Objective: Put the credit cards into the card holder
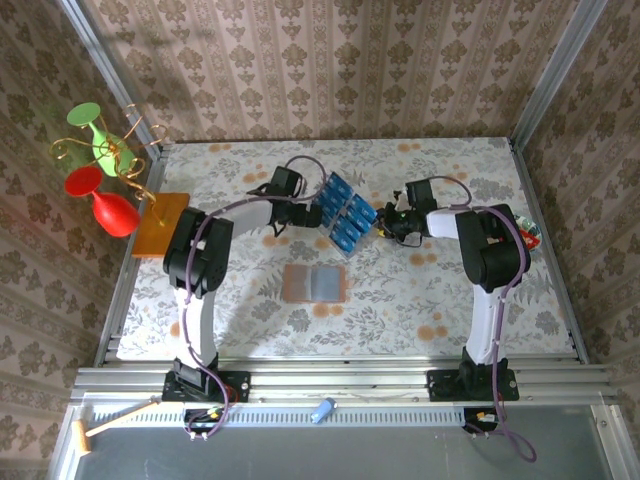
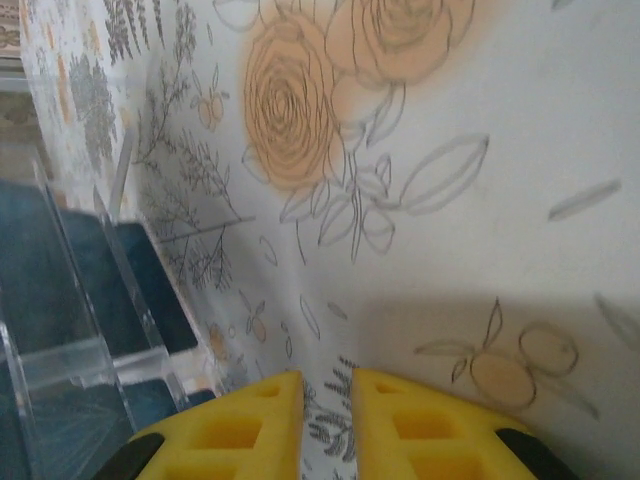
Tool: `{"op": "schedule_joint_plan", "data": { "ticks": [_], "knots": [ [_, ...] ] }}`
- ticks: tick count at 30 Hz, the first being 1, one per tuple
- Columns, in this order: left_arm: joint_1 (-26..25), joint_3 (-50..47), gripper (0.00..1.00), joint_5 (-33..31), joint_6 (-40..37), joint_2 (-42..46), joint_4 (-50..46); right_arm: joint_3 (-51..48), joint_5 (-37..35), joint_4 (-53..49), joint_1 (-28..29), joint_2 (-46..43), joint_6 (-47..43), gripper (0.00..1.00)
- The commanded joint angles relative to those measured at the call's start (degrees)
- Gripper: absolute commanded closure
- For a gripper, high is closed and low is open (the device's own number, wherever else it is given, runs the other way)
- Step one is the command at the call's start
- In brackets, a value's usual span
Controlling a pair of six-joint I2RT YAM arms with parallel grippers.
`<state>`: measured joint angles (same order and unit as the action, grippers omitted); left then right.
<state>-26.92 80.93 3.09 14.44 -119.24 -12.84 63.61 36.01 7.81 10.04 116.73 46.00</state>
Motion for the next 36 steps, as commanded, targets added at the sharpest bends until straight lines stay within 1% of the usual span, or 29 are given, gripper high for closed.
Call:
{"op": "schedule_joint_plan", "data": {
  "ticks": [1, 10, 12, 16, 21, 24, 27, 29, 31, 36],
  "knots": [
    [0.11, 2.86, 0.00, 2.15, -1.12, -1.83, -0.81, -3.94, -1.14, 3.26, 1.07, -3.37, 2.35, 0.78],
    [-0.14, 7.21, 0.00, 3.93, -0.94, -5.22, -0.78, -12.55, -4.63, 7.63, 2.15, -9.02, 5.49, 0.77],
    [-0.13, 8.46, 0.00, 4.19, -1.06, -5.87, -1.04, -13.98, -5.80, 7.96, 2.17, -9.84, 6.10, 0.73],
    [-0.13, 11.08, 0.00, 4.95, -1.23, -7.15, -1.87, -15.01, -10.30, 5.38, 2.09, -12.75, 6.19, 0.59],
    [-0.15, 12.47, 0.00, 5.77, -1.68, -6.61, -2.70, -14.42, -17.60, -1.63, 1.45, -18.02, 4.53, 0.54],
    [0.03, 11.27, 0.00, 6.30, -1.78, -4.76, -2.54, -14.07, -20.78, -5.44, 1.16, -20.90, 2.79, 0.54],
    [0.40, 8.62, 0.00, 6.74, -1.40, -2.15, -1.29, -14.05, -22.10, -7.84, 1.11, -22.58, 1.32, 0.55],
    [0.38, 6.48, 0.00, 6.86, -0.91, -0.41, -0.50, -14.51, -22.17, -8.53, 1.07, -23.39, 0.85, 0.56],
    [2.26, 4.54, 0.00, 6.31, -0.56, 1.03, 0.30, -15.37, -21.92, -8.53, 1.10, -24.06, 0.85, 0.57],
    [4.23, 0.46, 0.00, 5.72, 0.21, 3.08, 2.28, -17.59, -21.13, -8.25, 1.06, -26.06, 0.54, 0.58]
  ]
}}
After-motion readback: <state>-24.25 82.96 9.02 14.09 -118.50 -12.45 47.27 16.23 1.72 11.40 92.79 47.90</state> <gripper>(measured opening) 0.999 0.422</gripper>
